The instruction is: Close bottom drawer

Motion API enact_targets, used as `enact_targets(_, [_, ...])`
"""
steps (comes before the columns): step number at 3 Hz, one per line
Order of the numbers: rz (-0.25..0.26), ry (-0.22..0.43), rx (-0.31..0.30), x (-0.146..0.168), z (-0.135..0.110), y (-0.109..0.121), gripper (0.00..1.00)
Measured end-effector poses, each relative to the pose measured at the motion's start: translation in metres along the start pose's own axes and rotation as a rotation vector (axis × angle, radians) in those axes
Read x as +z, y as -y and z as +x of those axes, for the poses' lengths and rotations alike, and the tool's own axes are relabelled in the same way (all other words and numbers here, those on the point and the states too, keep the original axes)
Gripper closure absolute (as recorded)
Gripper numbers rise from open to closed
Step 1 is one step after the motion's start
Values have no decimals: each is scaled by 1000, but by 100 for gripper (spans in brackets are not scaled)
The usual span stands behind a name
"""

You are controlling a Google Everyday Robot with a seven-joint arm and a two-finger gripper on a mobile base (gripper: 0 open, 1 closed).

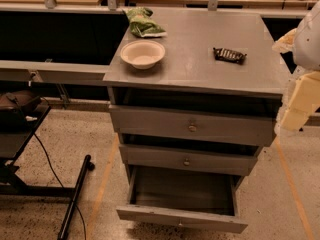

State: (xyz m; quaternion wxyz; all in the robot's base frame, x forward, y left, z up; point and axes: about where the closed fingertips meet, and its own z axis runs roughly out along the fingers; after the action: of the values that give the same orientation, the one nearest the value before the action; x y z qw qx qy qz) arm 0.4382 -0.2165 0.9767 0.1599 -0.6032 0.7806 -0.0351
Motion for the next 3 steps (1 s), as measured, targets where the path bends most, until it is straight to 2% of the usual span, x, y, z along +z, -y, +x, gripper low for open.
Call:
enact_targets(1, [0,0,0,0,0,0,0])
enact_targets(2, [-10,16,-16,25,4,5,0])
enact_targets(3, [-119,58,-41,107,13,-4,0])
